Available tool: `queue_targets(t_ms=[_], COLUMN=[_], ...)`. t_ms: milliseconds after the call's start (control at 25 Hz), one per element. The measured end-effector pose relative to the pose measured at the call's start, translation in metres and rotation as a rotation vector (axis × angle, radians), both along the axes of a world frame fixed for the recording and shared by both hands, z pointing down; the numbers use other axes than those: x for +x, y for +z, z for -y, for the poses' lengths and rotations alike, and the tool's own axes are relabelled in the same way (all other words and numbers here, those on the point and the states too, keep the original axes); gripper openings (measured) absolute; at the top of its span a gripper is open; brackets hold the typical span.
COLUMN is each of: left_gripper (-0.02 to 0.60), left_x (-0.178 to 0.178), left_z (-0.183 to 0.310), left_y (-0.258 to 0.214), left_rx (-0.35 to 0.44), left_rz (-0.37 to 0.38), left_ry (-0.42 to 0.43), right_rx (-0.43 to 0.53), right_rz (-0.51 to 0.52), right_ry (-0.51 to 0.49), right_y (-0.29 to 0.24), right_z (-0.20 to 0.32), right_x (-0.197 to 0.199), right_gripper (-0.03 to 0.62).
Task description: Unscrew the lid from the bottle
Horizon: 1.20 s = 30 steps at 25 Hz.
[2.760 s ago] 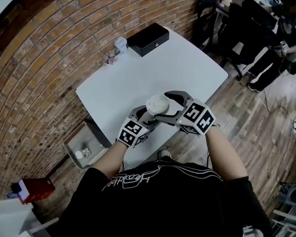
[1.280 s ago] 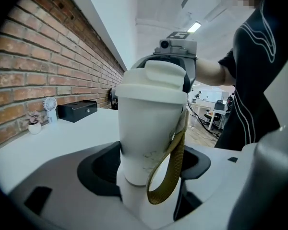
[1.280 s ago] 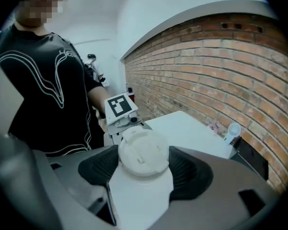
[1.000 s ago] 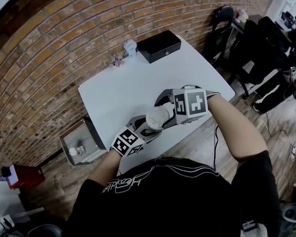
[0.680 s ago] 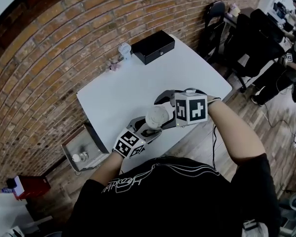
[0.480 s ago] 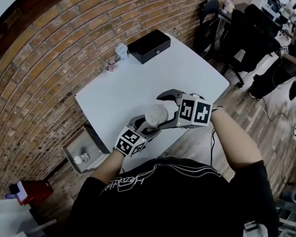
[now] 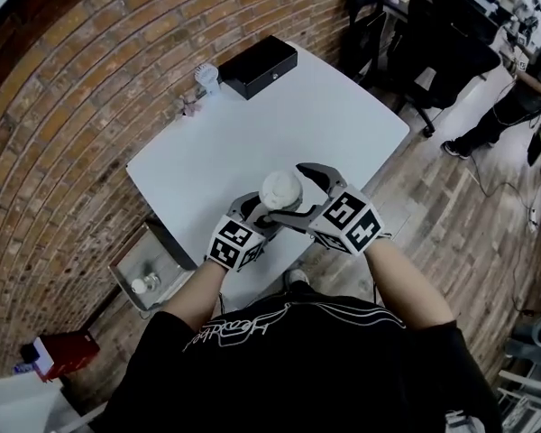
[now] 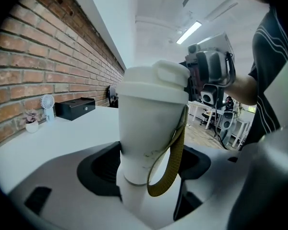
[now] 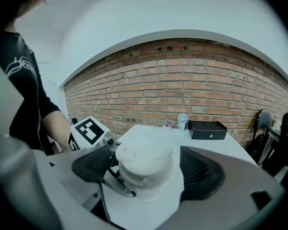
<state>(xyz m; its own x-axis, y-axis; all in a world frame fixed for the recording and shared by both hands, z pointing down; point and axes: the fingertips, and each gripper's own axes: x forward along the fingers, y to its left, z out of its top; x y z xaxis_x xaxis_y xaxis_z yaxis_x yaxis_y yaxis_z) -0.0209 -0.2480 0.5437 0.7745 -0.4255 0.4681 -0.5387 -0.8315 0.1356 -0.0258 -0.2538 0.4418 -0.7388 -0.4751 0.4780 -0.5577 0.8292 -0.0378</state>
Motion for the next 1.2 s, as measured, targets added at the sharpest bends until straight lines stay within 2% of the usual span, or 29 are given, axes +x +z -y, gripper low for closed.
queue_targets(t_ms=[240, 360, 560, 920, 1200], left_gripper=[0.342, 0.342, 0.342, 0.342, 0.342], left_x=[0.001, 0.0, 0.0, 0.001, 0.001], left_z=[0.0, 0.0, 0.0, 0.0, -0.001], left_y=[0.0, 0.001, 0.002, 0.001, 0.001], left_rx=[-0.005, -0.005, -0.007, -0.005, -0.015], left_rz=[0.006, 0.005, 0.002, 0.006, 0.014], left_ry=[-0.006, -0.01, -0.018, -0.021, -0.018], right_rx=[0.009, 0.03, 0.045, 0.018, -0.006], right_rz=[0.004, 0.016, 0.025, 0.028, -0.015], right_ry=[0.106, 0.16, 0.175, 0.07, -0.179], right_y=[0.008, 0.008, 0.009, 0.009, 0.011], right_z=[0.001, 0.004, 0.006, 0.003, -0.001], right_x=[-0.01, -0.01, -0.009, -0.009, -0.011], right_gripper=[0.433, 0.392, 0.387, 0.388, 0.388])
